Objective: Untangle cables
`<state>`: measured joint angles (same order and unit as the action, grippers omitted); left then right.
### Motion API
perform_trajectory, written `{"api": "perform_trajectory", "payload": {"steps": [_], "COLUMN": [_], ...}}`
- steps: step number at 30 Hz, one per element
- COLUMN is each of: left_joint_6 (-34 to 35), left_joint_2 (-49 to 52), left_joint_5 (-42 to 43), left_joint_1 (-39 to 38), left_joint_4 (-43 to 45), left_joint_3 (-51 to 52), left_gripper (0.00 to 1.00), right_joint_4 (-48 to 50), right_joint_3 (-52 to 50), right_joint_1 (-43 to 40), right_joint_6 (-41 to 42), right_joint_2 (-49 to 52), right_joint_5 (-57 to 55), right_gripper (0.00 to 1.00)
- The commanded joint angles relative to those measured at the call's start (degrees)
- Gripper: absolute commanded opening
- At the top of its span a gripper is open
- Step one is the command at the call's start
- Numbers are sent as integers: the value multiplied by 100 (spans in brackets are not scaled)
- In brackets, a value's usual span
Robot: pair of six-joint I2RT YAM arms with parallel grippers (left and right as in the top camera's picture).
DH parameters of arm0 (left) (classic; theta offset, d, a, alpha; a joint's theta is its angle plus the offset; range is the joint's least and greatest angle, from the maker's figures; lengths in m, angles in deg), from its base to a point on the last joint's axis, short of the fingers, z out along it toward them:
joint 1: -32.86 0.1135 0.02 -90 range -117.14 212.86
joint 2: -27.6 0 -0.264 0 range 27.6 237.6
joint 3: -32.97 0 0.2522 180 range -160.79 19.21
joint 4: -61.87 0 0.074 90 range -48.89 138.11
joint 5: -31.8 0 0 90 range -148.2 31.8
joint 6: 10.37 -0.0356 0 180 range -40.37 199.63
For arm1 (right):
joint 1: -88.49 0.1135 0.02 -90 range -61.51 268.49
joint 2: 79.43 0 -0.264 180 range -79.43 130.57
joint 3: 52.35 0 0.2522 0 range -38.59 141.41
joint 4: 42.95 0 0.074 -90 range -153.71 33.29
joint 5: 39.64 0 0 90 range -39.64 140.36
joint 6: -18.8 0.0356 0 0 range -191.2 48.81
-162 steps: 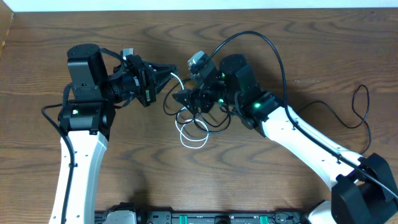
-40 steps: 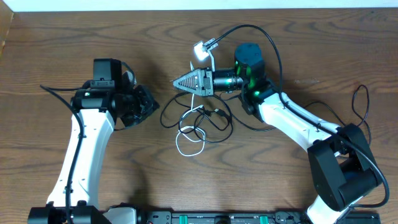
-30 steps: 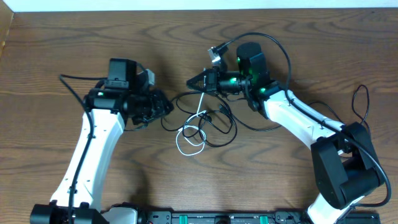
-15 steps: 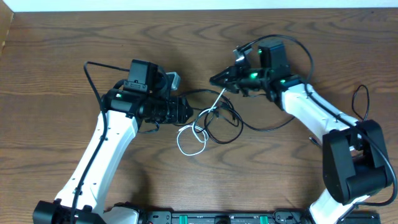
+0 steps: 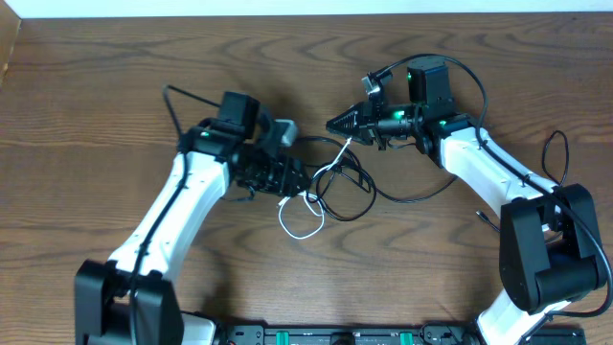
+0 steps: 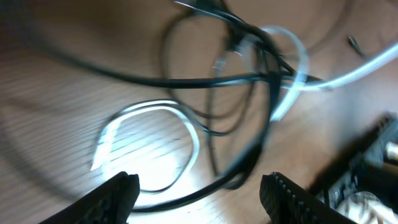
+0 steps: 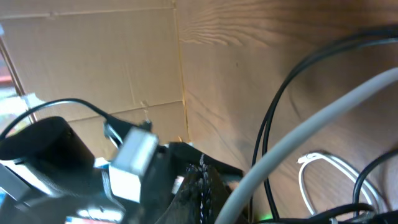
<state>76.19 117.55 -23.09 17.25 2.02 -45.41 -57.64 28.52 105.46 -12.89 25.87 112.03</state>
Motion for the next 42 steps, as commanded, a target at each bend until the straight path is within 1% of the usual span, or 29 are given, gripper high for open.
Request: {"api": "perform_trajectory", "payload": {"steps": [1,5,9,15,18,22,28,29,31,36,42], "left_joint_6": [-986,-1226,-1217,-1211,-1213,-1213,-894,-841,-828,-828,-828], "left_joint_2": [201,243,247,254,254,254,254,254,256,256,256], "left_joint_5": [678,673,592,-20,-26,-28,-570,-619,-627,-627,-629], "left_joint_1": [-251,-461,-702,-922,-920,-920,-920,-920,-920,-920,-920], "left_joint_4": [15,118,411,527,527,525,529,531,527,529,527], "left_joint_3": [66,66,66,66,66,66,66,66,66,66,66], "left_gripper": [68,69,69,68,68,41,19,11,8,8,8], "right_joint_4": [-201,-592,-885,-914,-911,-914,-918,-918,-920,-920,-1080], "right_joint_3": [48,48,48,48,48,48,48,48,48,48,48], "right_joint_1": [-94,-136,-162,-190,-273,-439,-848,-927,-1082,-1443,-1768], "right_joint_6": [251,79,-136,-138,-140,-238,-520,-525,-525,-538,-809], "right_joint_2": [2,2,2,2,2,2,2,2,2,2,2], "right_joint_5": [-103,-306,-415,-289,-188,7,505,584,713,953,1008], "right_gripper": [1,1,1,1,1,1,1,1,1,1,1]}}
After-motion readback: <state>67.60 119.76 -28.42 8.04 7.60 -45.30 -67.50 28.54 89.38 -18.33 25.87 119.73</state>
